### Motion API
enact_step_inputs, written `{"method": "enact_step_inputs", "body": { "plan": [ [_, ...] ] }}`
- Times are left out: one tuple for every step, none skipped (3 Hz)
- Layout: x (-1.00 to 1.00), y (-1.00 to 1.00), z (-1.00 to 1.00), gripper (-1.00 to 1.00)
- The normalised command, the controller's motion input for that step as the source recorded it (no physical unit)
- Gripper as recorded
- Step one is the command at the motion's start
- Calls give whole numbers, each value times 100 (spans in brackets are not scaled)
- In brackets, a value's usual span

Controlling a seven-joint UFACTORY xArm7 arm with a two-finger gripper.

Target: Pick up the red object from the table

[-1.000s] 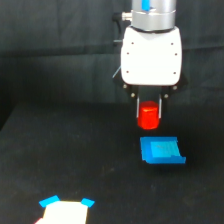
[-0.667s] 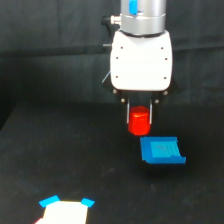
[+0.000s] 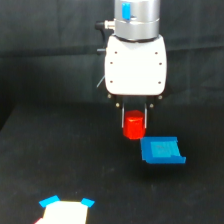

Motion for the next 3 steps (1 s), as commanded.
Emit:
{"method": "enact_step_inputs", "body": {
  "plan": [
    [-30,33,-60,-95],
    [19,-14,-50,-100],
    [19,11,-7,-100]
  ]
}}
